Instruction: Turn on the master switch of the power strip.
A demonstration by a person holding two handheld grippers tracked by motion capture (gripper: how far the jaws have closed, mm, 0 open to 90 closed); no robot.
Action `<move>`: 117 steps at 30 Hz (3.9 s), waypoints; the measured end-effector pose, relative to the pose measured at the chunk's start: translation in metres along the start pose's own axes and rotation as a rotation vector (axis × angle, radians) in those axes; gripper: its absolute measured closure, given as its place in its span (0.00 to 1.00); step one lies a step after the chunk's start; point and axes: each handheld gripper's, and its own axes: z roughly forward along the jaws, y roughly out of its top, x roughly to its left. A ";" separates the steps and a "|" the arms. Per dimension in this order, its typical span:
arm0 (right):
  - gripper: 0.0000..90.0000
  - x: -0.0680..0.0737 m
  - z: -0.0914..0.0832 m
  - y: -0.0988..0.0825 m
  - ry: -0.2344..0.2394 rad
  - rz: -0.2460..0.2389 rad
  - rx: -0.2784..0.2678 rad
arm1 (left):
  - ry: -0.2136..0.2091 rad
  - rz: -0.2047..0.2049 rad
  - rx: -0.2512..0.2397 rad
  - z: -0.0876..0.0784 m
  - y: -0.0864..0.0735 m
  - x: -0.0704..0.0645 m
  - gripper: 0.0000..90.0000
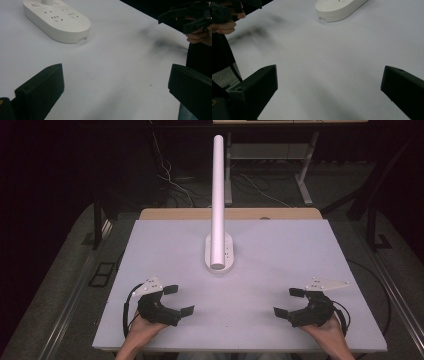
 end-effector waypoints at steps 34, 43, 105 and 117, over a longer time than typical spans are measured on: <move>0.00 -0.002 0.003 0.000 -0.001 0.001 0.011 | -0.018 0.010 0.094 0.008 0.037 0.007 0.00; 0.00 -0.002 0.003 0.000 0.003 0.000 0.014 | -0.020 -0.002 0.109 0.007 0.047 0.015 0.00; 0.00 -0.004 0.002 -0.002 0.000 0.006 0.012 | 0.041 0.060 0.203 0.037 0.130 0.062 0.00; 0.00 -0.005 0.002 -0.002 0.001 0.003 0.018 | 0.066 0.062 0.205 0.049 0.142 0.075 0.01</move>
